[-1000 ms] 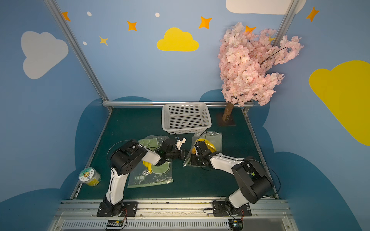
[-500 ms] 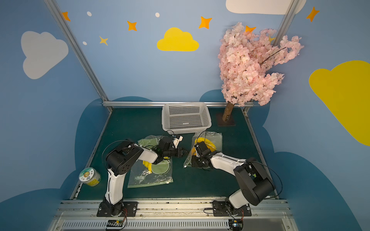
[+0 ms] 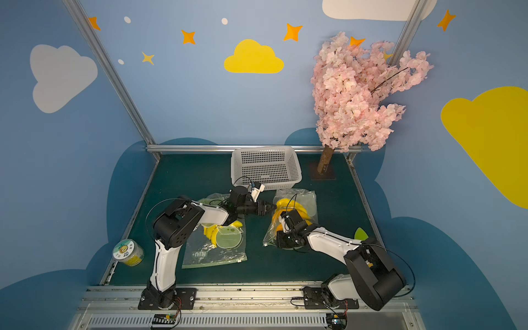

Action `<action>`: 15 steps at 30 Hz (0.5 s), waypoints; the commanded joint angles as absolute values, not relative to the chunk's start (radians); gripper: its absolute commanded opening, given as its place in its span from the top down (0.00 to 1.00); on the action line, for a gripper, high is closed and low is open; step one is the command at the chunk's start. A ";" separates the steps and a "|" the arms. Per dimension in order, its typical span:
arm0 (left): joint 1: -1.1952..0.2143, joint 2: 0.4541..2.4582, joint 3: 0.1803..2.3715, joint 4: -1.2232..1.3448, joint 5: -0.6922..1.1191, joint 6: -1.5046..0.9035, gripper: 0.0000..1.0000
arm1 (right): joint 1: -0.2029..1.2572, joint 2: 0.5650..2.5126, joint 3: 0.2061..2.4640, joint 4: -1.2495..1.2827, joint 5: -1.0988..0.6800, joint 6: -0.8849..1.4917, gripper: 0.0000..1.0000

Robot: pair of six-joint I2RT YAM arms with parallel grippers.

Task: Open the zip-top bag and take out the banana
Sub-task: Pick up the banana from the zipper food storage bag.

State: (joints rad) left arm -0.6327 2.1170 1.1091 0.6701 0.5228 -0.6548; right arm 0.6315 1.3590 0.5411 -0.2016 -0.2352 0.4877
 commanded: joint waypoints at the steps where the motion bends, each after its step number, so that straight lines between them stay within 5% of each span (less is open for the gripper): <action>1: -0.621 2.166 1.173 0.595 0.527 -0.630 0.37 | 0.629 1.338 0.508 -0.261 -0.261 0.478 1.00; 15: -0.600 2.259 1.250 0.646 0.533 -0.687 0.39 | 0.623 1.322 0.480 -0.221 -0.276 0.470 1.00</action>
